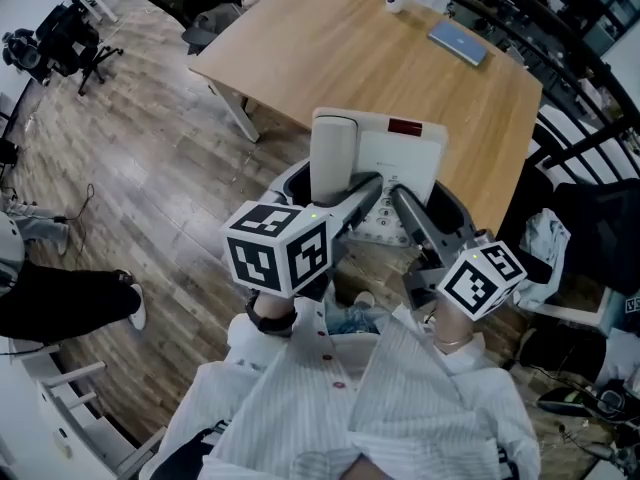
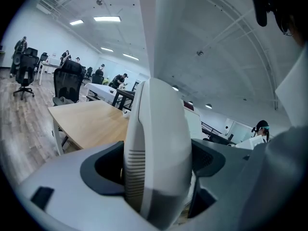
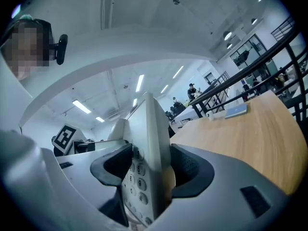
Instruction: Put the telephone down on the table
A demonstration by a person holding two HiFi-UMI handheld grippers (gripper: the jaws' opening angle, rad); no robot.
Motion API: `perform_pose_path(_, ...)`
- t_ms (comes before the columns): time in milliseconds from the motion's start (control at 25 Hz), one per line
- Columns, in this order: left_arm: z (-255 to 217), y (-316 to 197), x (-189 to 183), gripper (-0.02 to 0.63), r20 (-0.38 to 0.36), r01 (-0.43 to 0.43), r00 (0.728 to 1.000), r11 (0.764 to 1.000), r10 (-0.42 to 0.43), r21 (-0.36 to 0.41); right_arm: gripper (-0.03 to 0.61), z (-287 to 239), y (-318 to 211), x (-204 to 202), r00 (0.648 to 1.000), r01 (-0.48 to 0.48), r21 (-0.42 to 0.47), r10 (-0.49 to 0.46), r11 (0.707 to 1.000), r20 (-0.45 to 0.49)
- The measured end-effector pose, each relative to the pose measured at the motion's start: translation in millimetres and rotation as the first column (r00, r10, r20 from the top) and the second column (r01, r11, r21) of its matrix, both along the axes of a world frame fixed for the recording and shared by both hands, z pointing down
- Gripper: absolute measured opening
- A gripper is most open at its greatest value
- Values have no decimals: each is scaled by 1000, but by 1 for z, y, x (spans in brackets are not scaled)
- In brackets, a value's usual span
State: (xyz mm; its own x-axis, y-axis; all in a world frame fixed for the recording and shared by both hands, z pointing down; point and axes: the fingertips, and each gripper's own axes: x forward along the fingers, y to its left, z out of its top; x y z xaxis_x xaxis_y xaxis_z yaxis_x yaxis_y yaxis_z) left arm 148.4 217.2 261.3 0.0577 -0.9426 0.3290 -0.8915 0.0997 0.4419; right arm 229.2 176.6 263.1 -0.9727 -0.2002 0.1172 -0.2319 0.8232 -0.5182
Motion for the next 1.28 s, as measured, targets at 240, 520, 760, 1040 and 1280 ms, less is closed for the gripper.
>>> perform_pose_path(240,0,-14,-75,403,-13,4,1000,1000,-4,-1,268,-1,-15,-75,1000,-3,1,3,1000,-1)
perform_pose_path(520,4,-17,-145,403,-21,-36,999,999,36,-7,268,2,-15,-143,999,-41,-11,41,999,0)
perform_pose_path(760,8,-19,-178,403,-27,-79,997,997,78,-10,268,6,-13,-174,996,-85,-16,85,996,-4)
perform_pose_path(1040,18,-26,-205,403,-40,-89,995,996,88,-26,268,15,-20,-201,995,-99,-40,98,994,-20)
perform_pose_path(1280,27,-51,-225,403,-52,-98,994,994,96,-41,268,24,-44,-221,994,-108,-55,106,993,-30)
